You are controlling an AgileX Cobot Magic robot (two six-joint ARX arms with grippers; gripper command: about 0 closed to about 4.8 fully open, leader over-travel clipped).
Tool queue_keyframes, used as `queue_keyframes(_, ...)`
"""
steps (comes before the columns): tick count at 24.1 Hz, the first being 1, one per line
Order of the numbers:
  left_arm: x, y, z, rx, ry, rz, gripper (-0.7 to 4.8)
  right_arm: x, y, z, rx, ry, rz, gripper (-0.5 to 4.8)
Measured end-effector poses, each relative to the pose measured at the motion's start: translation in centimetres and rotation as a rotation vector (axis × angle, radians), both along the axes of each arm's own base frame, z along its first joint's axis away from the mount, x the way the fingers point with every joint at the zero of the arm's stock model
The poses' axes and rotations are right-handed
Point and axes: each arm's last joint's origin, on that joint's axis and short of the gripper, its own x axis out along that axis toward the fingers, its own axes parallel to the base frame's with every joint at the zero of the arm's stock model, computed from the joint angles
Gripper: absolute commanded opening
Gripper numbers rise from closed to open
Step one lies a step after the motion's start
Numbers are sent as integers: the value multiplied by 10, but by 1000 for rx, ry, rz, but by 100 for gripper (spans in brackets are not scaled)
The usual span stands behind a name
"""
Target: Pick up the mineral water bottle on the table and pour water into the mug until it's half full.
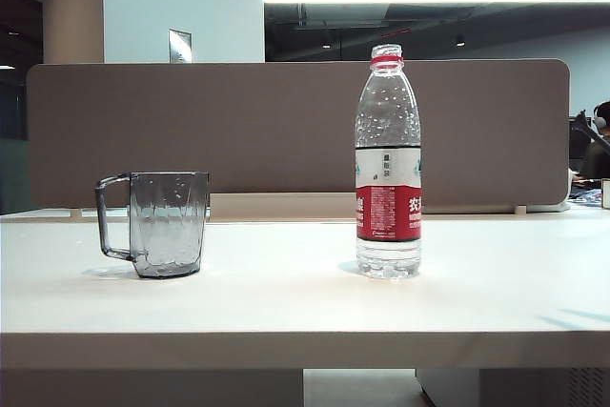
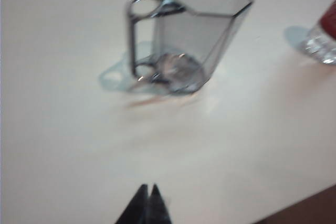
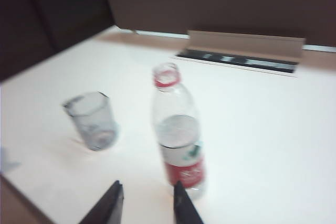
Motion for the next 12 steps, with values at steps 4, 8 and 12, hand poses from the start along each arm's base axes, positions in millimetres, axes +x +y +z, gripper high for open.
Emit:
queue_keyframes(4,11,-8,5,-1,-101,-88,-5,17,13,-23,-122,40,8,215)
queue_keyframes(8,14,-13,9,13,-159,-121,-5,27,37,-62,-173,44,29,333)
queue_keyframes(12,14,-13,9,16,-162,-123,-5,34,59,-84,-178,-49,-17,432)
